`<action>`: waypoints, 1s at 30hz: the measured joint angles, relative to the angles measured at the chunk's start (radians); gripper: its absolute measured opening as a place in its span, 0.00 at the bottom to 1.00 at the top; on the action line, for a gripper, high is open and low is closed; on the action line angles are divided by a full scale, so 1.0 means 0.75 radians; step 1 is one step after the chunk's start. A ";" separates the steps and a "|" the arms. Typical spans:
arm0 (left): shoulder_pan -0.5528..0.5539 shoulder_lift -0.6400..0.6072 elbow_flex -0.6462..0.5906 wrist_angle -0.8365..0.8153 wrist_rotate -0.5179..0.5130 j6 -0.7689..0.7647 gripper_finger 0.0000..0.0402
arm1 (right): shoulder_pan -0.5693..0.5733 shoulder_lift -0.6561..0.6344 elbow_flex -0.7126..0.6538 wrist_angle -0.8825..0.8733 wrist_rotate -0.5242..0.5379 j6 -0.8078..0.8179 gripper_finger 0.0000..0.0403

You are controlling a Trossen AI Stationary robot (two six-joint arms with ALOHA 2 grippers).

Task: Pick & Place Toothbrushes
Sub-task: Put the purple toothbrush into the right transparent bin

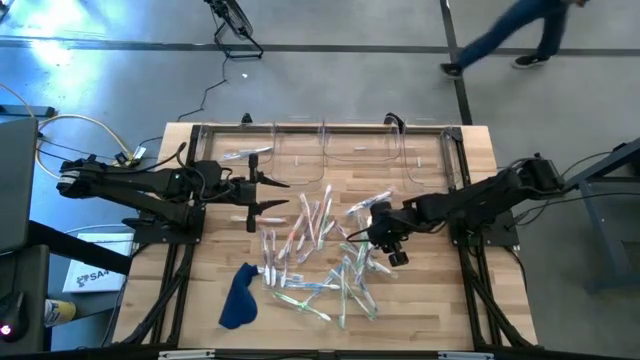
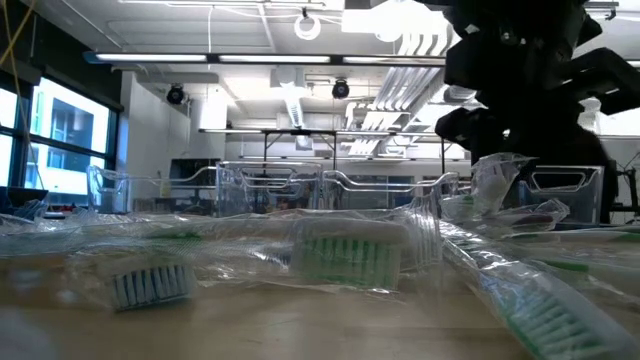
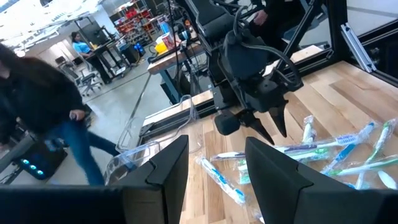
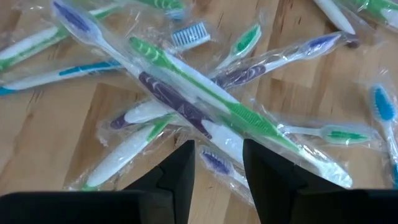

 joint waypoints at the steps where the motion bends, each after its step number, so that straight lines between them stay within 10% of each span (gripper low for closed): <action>1: 0.000 0.000 0.000 0.000 0.000 0.000 0.38 | 0.000 0.007 0.000 0.000 0.008 -0.005 0.32; 30: 0.000 0.000 0.000 0.000 0.000 0.000 0.38 | 0.058 0.164 0.000 0.142 0.068 -0.100 0.32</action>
